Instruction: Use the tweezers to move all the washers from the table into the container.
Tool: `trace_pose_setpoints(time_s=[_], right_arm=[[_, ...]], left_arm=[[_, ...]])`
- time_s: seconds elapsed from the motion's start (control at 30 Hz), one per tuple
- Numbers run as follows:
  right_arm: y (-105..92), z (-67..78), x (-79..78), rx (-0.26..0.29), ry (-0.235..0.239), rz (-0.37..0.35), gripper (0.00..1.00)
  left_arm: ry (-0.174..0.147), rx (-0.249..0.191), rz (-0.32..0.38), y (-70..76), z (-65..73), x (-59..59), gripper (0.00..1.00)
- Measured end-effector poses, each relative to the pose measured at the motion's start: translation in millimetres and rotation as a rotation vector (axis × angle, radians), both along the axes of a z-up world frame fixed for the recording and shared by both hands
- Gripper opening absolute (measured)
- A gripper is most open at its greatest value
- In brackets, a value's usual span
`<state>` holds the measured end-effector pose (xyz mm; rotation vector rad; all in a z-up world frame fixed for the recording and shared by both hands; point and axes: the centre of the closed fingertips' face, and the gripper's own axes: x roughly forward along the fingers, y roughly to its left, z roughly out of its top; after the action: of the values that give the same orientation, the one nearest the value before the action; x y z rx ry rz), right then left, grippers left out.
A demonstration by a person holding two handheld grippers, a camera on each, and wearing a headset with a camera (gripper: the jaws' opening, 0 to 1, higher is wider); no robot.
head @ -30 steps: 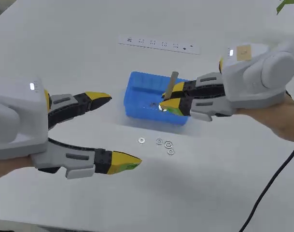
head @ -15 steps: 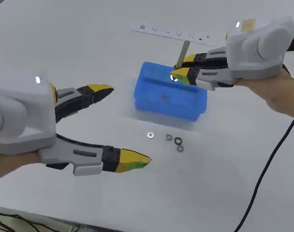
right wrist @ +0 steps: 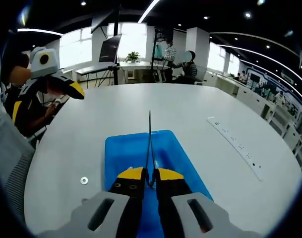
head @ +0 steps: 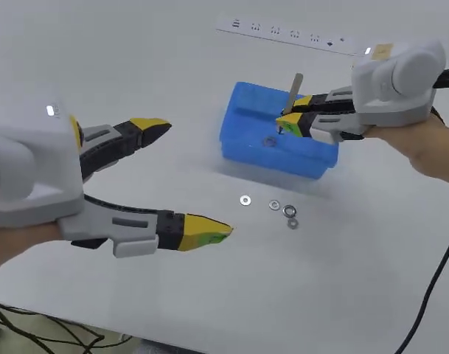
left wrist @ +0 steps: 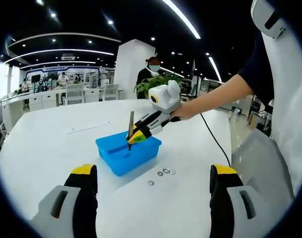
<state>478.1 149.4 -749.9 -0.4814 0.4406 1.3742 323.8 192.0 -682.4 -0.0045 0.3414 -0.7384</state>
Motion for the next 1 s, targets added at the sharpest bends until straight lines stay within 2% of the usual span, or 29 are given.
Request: trace_pose_setpoints(time_s=[0.17,0.3,0.43,0.6,0.7,0.9,1.0], right_arm=[[-0.8,-3.7,-3.0,-0.001,0.011,0.003,0.1],[-1.2,-4.1,-4.2,0.002,0.02,0.002,0.1],[-1.2,-2.8,-5.5,0.002,0.014,0.006,0.1],[-1.4,1.4,-8.9,0.004,0.006,0.012,0.09],[-1.6,3.1,-11.8,-0.003,0.001,0.024,0.09],[-0.8,7.4,-15.7,-0.018,-0.018,0.041,0.09],[0.0,10.3,-18.9,-0.021,-0.027,0.056,0.09]], left_arm=[[0.008,-0.002,0.011,1.9,-1.0,-0.2,0.99],[0.013,-0.002,-0.002,-3.4,-2.6,-2.3,0.99],[0.023,0.015,-0.016,-5.6,-6.0,-5.4,0.99],[0.021,0.002,-0.005,-6.0,-3.9,-4.6,0.99],[0.02,0.021,-0.021,-7.3,-5.0,-5.3,0.99],[0.015,-0.01,-0.018,-5.5,-1.4,3.6,0.98],[0.006,0.001,-0.03,-8.0,-1.0,13.0,0.97]])
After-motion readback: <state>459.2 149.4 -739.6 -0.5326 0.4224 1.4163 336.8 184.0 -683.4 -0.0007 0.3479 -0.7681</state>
